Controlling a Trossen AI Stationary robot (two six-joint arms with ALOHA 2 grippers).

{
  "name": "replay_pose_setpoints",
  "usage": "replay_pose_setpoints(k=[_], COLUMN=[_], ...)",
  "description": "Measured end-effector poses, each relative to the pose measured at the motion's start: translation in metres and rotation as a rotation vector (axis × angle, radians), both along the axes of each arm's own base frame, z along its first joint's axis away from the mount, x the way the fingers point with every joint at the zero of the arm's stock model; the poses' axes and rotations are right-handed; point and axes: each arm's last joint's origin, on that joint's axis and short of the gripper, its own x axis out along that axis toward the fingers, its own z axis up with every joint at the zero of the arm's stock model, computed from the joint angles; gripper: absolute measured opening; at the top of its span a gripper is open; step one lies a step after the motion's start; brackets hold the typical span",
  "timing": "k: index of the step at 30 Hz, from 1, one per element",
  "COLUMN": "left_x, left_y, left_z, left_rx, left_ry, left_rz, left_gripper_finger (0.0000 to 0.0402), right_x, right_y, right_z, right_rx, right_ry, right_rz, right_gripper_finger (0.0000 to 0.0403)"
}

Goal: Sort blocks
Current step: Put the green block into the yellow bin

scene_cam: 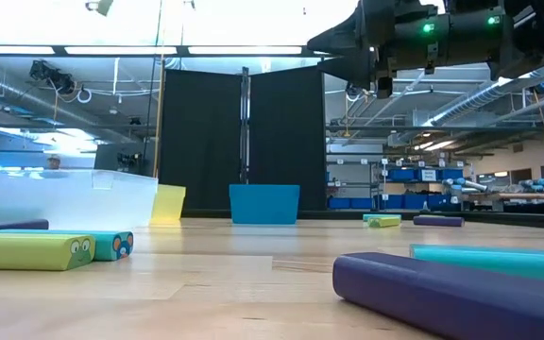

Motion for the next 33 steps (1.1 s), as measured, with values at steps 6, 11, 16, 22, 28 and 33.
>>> replay_pose_setpoints(k=[6, 11, 16, 22, 28, 33], left_x=[0.001, -0.008, -0.013, -0.021, -0.032, -0.033], left_y=[0.077, 0.142, 0.195, 0.257, 0.31, 0.333], left_z=[0.003, -0.006, -0.015, -0.029, -0.053, -0.069], left_rx=[0.024, 0.022, -0.089, -0.181, -0.323, -0.399], left_ry=[-0.155, -0.124, -0.101, -0.127, -0.093, -0.058], left_rz=[0.346, 0.622, 0.655, 0.607, 0.627, 0.634], left_gripper_finger=[0.01, 0.01, 0.01, 0.01, 0.01, 0.01], right_x=[0.0, 0.0, 0.001, 0.002, 0.002, 0.002], right_y=[-0.001, -0.004, -0.012, -0.022, -0.023, -0.022], right_z=[0.0, 0.0, 0.0, 0.001, 0.001, 0.001], right_rx=[-0.006, -0.02, -0.028, -0.03, -0.008, 0.021], right_ry=[0.003, 0.008, 0.007, 0.005, -0.005, -0.017], right_rz=[-0.005, -0.016, -0.039, -0.038, -0.03, -0.022], right_gripper_finger=[0.0254, 0.0254, 0.0254, 0.0254, 0.0254, 0.0254])
